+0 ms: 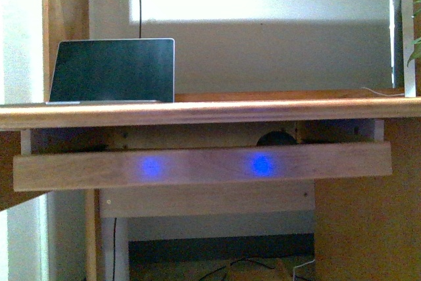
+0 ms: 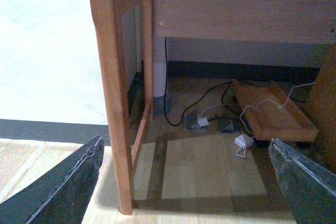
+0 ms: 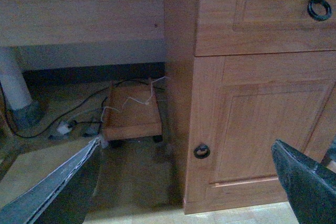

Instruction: Place mouse

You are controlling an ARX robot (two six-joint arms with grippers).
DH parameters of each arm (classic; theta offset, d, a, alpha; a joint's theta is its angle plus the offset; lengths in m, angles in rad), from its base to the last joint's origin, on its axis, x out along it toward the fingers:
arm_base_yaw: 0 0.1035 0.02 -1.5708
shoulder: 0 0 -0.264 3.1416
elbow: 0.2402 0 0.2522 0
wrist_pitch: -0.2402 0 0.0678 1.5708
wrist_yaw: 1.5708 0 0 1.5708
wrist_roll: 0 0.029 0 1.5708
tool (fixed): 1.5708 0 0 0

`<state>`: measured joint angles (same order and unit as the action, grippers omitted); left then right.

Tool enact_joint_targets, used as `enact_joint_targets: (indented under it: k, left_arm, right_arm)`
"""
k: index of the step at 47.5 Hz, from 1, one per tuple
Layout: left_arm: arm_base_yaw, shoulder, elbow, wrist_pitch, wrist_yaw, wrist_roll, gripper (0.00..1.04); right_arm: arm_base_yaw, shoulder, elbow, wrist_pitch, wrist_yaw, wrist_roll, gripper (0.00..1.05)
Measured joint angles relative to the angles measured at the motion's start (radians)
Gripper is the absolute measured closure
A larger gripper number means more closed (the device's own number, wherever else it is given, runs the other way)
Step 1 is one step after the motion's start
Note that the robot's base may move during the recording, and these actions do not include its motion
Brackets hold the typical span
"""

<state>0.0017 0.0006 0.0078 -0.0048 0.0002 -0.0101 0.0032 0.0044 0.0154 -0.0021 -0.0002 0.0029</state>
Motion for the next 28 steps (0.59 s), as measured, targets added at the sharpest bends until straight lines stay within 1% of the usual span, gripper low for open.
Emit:
enact_joint_targets:
  k: [28]
  left_arm:
    - [0.000,0.000,0.000,0.000,0.000,0.000,0.08]
  right_arm:
    - [0.000,0.000,0.000,0.000,0.000,0.000,0.07]
